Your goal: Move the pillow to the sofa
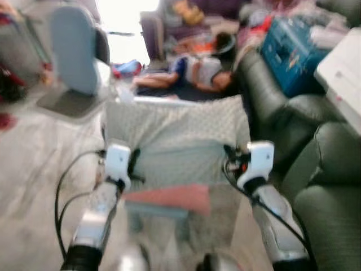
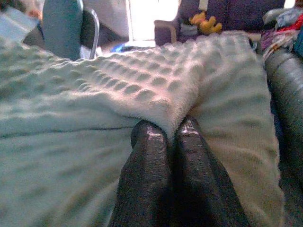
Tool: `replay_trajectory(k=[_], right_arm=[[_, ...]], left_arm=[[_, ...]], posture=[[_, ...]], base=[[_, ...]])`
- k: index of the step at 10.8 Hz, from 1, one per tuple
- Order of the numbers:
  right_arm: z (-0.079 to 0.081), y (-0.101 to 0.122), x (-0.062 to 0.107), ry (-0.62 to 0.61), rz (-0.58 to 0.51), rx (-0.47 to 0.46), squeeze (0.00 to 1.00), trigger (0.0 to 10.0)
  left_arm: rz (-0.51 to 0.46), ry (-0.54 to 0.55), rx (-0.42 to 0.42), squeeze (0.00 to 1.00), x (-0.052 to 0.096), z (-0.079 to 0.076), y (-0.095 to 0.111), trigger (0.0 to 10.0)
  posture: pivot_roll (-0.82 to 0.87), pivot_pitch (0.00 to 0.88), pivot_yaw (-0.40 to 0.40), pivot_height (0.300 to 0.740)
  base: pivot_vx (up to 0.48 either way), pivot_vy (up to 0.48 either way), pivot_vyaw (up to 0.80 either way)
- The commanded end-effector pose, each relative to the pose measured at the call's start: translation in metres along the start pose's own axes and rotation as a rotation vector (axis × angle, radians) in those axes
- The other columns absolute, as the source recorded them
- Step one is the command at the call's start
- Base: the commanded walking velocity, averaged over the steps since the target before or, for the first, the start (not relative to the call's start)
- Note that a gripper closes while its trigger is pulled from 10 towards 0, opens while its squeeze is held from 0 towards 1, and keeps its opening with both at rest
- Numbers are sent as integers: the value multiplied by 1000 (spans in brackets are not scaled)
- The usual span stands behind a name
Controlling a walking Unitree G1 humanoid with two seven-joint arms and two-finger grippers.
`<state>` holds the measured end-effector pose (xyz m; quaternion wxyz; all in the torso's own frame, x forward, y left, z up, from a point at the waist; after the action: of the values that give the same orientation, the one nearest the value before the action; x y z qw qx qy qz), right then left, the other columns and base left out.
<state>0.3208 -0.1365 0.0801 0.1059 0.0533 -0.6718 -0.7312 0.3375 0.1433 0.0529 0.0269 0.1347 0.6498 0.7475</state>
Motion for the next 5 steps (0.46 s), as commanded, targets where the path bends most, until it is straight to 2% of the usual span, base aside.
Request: replay_trajectory(k=[1,5], right_arm=[[-27,10,4,-102,-33,5,0,10000],[-30,9,5,-113,-23,8,0,10000]], left_arm=[[12,76,-4,0,4,23,-1,10000],[18,64,1,0,3,19,-2,10000]], posture=[[-43,15,-26,740],[-53,23,-27,740]], base=[[-356,0,0],[-356,0,0]])
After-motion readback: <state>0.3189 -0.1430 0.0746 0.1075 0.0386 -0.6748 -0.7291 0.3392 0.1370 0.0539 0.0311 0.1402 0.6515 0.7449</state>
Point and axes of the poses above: a point about 5 cm out from each wrist's last joint towards the gripper, its own x axis pointing back from the gripper into the wrist, its own y axis along the axis of the wrist's last joint, z = x × y, the point moved 6 cm from there along -x, pointing out of the wrist towards the gripper, and after that the axes turned 1 degree about -x, right-handed, at the moved point
